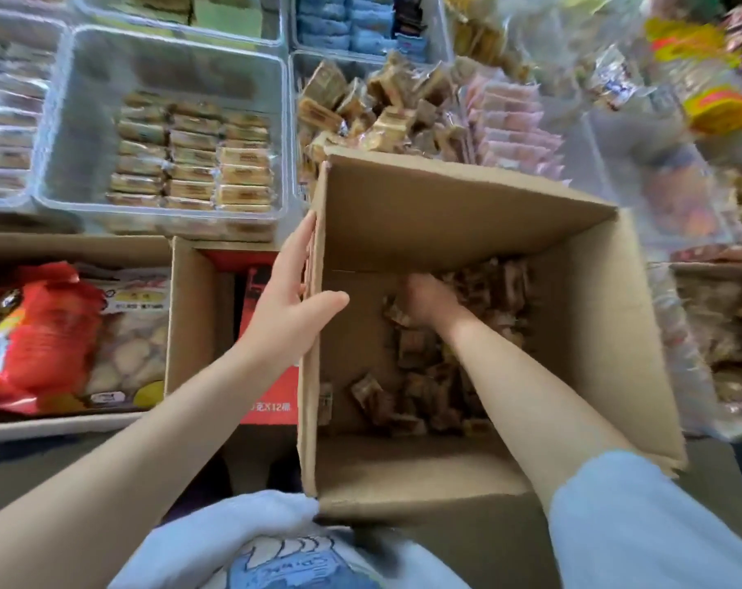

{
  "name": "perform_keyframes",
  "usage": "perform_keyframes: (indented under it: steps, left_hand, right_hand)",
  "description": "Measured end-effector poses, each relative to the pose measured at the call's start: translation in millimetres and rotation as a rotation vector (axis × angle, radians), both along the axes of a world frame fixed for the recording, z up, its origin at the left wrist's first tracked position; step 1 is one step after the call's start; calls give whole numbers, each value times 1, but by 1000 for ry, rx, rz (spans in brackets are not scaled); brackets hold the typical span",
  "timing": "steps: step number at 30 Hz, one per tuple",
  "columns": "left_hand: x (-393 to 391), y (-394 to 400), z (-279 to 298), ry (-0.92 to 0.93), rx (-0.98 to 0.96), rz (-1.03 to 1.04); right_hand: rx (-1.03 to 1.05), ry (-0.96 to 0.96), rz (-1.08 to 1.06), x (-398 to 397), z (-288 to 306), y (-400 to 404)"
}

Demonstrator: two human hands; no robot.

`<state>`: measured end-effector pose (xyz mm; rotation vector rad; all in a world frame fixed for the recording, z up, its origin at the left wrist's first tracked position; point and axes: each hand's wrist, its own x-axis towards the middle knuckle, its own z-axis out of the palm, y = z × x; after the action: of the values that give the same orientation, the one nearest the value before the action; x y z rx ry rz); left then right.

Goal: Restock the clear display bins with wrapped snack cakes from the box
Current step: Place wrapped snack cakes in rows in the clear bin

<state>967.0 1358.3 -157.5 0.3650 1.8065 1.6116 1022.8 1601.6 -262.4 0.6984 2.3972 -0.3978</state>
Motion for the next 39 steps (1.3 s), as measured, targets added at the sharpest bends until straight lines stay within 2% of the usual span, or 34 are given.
perform_keyframes:
  steps: [5,7,10,16,19,22,24,27,31,33,35,37,39]
  left_hand:
    - [4,3,2,14,17,24]
    - [6,3,2,31,14,26]
    - [6,4,3,41,-2,24]
    - [7,4,6,43,-9,29]
    - [5,4,5,45,-12,26]
    - [3,1,4,58,-1,2]
    - [0,0,1,72,-5,-16]
    - [-2,0,-2,94,-12,-18]
    - [1,5,-5,82,15,6]
    - [2,5,-4,87,21,14]
    - [1,5,-3,103,12,4]
    - [0,3,0,115,-19,-15]
    - [0,-1,5,255,-134,-9]
  right_hand:
    - [47,-167,37,0,-57,-4]
    - [85,-126,52,3,-73,-5]
    - [12,-78,-13,1,-85,-4]
    - [-133,194,-214,-8,-46,25]
    - [-185,113,-150,-1,-38,28]
    - [-134,46,-116,10,-52,22]
    - [-57,-13,-117,13,-63,15]
    - [92,-132,6,9,-78,7]
    - [133,-109,34,4,-81,7]
    - [47,2,-103,4,-67,15]
    - [-157,153,-336,1,-37,21]
    - [-495,235,-537,-4,6,17]
    - [-879,268,-677,-6,54,3]
